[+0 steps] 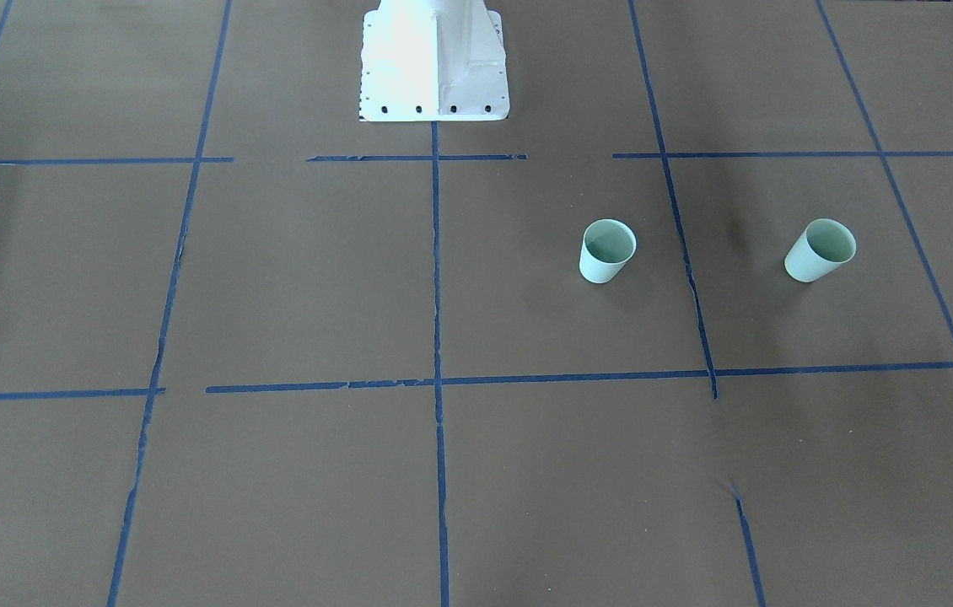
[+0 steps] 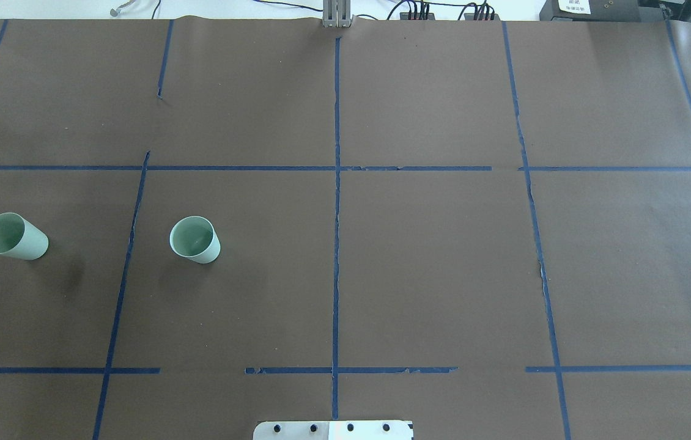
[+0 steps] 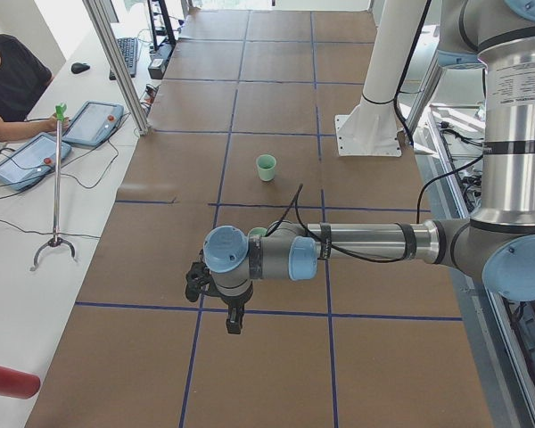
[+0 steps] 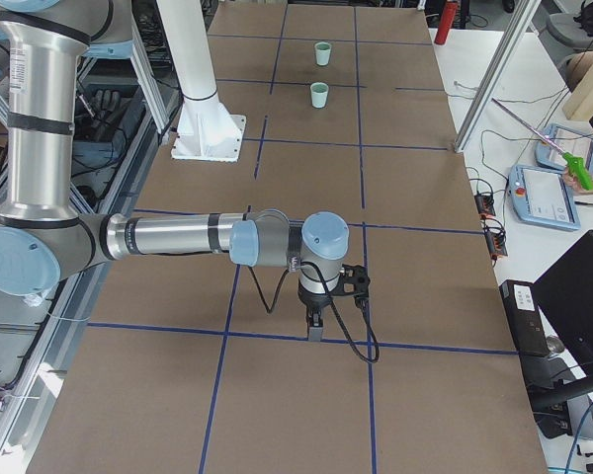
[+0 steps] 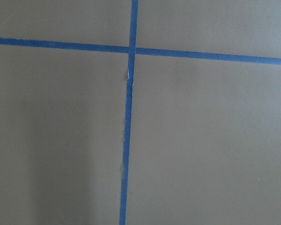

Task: Stack cups

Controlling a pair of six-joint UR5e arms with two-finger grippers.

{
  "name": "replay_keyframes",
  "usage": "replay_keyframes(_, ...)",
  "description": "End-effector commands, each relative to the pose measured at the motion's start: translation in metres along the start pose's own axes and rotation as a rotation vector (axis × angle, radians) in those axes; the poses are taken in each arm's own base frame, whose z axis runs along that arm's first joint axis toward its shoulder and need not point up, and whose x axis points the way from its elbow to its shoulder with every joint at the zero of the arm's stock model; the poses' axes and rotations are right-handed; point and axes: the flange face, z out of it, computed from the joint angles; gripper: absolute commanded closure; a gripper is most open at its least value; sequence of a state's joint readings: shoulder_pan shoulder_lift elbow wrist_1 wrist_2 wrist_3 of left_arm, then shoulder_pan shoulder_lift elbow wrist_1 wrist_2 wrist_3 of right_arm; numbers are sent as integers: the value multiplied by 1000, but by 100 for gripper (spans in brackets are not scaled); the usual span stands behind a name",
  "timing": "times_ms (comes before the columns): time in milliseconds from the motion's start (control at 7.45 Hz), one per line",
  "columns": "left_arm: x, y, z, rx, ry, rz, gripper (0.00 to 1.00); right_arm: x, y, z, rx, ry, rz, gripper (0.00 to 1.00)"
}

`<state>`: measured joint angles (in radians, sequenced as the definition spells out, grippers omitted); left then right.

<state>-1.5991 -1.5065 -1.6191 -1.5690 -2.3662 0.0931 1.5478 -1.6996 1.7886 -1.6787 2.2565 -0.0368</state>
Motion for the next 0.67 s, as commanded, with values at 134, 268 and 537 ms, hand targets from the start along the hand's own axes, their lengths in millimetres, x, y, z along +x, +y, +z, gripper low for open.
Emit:
replay_keyframes(134,13,-10,-13,28,-11,36,0,0,0,0,-1,0,1,0)
replay_keyframes(268,22,-17,-19,42,-15,57,0,0,0,0,-1,0,1,0)
replay_keyframes(537,102,-36,-30,68,-43,62,0,0,0,0,-1,0,1,0)
